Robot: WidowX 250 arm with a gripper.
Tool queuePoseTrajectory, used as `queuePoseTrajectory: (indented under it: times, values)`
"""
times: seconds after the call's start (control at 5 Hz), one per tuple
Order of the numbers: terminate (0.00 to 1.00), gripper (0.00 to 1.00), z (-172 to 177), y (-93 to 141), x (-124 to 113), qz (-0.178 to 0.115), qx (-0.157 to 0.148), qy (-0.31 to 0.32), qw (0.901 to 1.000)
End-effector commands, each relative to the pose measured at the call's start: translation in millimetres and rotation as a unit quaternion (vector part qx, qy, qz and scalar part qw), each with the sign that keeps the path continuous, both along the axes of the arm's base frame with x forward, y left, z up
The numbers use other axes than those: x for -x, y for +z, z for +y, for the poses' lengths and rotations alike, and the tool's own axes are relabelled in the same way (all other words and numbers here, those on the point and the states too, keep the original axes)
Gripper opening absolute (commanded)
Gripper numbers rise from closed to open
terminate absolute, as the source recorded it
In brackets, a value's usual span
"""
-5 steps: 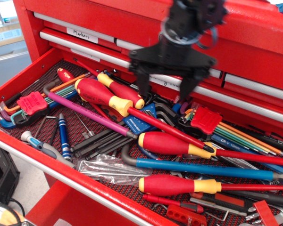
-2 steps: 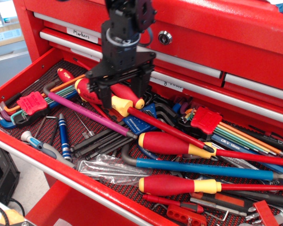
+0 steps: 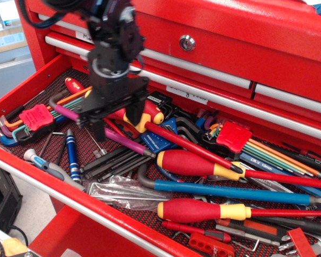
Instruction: Pick up violet Allen key
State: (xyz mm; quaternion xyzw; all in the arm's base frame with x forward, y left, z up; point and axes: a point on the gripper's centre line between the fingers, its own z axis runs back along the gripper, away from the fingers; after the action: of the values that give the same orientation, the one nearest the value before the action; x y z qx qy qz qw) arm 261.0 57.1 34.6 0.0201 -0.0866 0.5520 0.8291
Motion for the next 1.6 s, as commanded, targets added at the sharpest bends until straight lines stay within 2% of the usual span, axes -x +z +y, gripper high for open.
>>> queuePoseTrajectory:
  times: [0.0,0.2,0.4,0.6,0.8,1.0,1.2,1.4]
  values:
    - [0.00,1.00,16.1,-15.5,6.4,-0.027,-0.015,-0.024,0.9992]
    - [0.00,1.00,21.0,-32.5,5.4,-0.025,-0.008,-0.016,0.9995]
    - [0.00,0.00,19.7,-43.7,0.6,-0.024,0.005,-0.002,0.9997]
    - [0.00,0.00,16.6,-38.7,-1.2,-0.020,-0.002,0.006,0.9998]
    - [0.00,0.00,2.5,-4.1,4.7,-0.036,-0.076,0.052,0.9951]
    - [0.00,0.00,-1.0,28.6,3.4,-0.055,-0.134,0.082,0.9860]
    - [0.00,0.00,-0.5,58.1,-3.9,-0.080,-0.177,0.100,0.9758]
    - [0.00,0.00,-1.5,99.5,-9.8,-0.067,-0.198,0.084,0.9742]
